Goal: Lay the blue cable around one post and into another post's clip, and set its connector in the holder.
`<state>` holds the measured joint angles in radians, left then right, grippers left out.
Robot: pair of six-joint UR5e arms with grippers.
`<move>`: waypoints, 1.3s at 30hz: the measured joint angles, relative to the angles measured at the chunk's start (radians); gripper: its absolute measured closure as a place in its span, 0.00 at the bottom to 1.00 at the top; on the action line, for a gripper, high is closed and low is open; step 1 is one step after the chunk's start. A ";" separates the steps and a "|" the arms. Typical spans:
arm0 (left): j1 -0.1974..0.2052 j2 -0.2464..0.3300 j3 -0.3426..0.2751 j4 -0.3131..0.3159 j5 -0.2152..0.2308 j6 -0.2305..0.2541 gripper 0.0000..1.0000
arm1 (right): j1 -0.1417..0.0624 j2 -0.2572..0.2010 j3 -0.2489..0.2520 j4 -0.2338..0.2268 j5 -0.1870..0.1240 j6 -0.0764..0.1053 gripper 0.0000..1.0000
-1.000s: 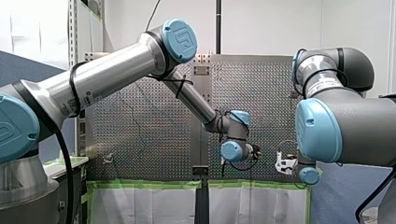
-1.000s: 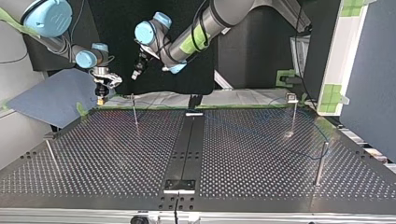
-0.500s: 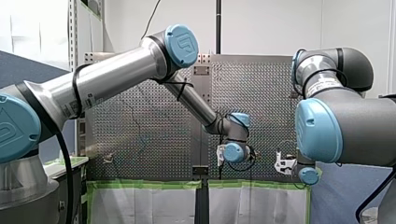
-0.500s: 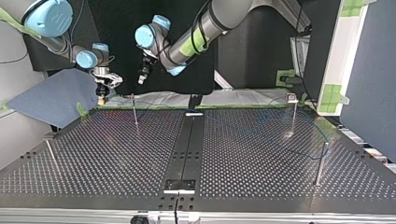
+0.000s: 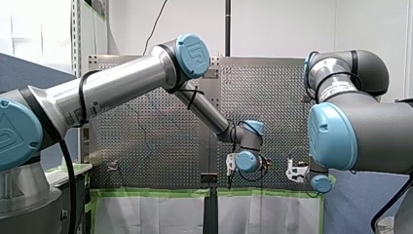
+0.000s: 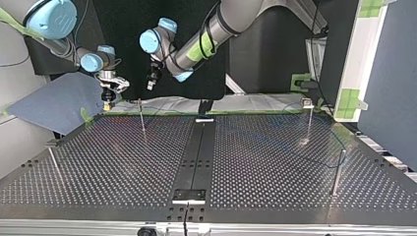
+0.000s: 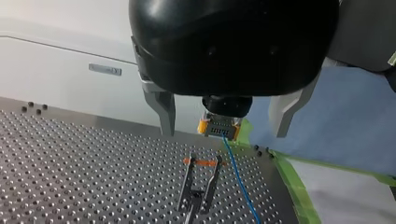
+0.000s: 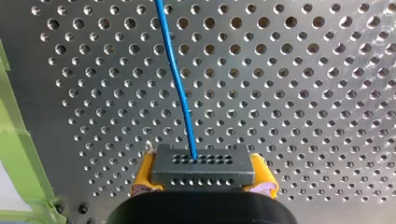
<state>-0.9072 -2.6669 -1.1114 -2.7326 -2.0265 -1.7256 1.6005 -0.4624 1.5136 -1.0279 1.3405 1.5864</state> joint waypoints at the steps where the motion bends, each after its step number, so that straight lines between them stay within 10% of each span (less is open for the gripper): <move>1: 0.000 0.000 0.000 -0.001 -0.004 -0.002 0.00 | 0.000 0.000 0.000 0.000 0.000 0.000 0.95; 39: 0.003 -0.001 -0.005 -0.003 -0.037 -0.021 0.00 | 0.003 0.002 0.000 0.000 -0.004 0.000 0.95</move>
<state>-0.9044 -2.6675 -1.1164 -2.7360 -2.0637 -1.7470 1.6039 -0.4606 1.5135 -1.0280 1.3364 1.5864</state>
